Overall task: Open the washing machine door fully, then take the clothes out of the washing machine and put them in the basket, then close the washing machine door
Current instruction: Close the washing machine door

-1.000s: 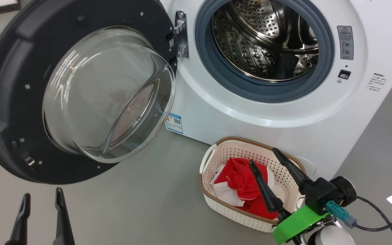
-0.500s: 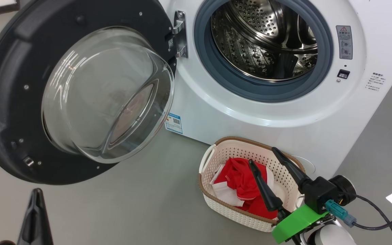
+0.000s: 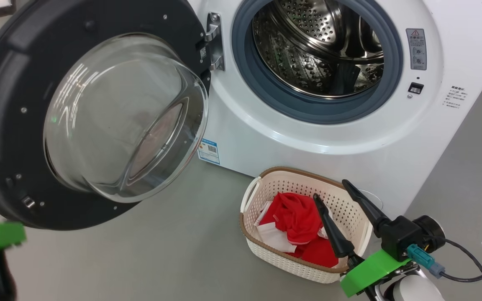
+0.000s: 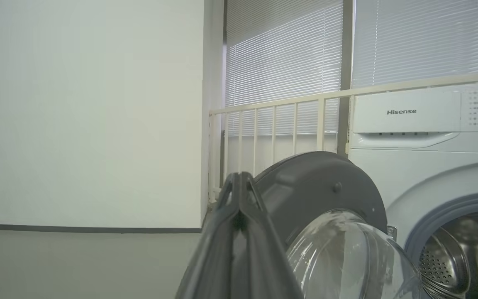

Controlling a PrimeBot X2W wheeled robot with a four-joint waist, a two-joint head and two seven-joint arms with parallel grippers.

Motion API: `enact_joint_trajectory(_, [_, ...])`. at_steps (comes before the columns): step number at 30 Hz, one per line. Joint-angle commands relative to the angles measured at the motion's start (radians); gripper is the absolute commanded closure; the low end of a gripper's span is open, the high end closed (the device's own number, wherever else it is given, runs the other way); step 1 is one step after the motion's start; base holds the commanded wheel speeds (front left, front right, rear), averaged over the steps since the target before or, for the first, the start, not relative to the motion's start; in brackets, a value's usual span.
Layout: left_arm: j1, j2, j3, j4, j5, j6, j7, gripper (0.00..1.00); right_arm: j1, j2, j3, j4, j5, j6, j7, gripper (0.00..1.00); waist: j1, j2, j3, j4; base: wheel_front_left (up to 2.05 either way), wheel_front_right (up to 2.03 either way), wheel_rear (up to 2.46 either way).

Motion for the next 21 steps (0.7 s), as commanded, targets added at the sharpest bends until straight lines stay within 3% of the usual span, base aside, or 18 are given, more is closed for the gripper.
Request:
enact_joint_trajectory(1, [-0.089, 0.046, 0.052, 0.011, -0.023, -0.007, -0.004, 1.00, -0.012, -0.003, 0.015, -0.024, -0.009, 0.005, -0.006, 0.00, 0.0000, 0.0000, -0.001, -0.003, 0.00, 0.00, 0.00])
enact_joint_trajectory(9, [-0.359, 0.108, 0.113, 0.284, -0.133, -0.016, 0.046, 1.00, -0.007, -0.009, 0.020, -0.024, -0.013, 0.005, -0.006, 0.00, 0.0000, 0.0000, -0.010, -0.017, 0.00, 0.00, 0.00])
enact_joint_trajectory(18, [-0.590, 0.076, 0.222, 0.576, -0.393, -0.050, 0.210, 1.00, -0.003, -0.018, 0.023, -0.024, -0.018, 0.005, -0.006, 0.00, 0.0000, 0.0000, -0.001, -0.024, 0.00, 0.00, 0.00])
enact_joint_trajectory(21, [-0.665, 0.077, 0.283, 0.696, -0.514, -0.055, 0.326, 1.00, -0.010, -0.021, 0.035, -0.018, -0.017, 0.005, -0.006, 0.00, 0.0000, 0.0000, 0.006, -0.035, 0.00, 0.00, 0.00])
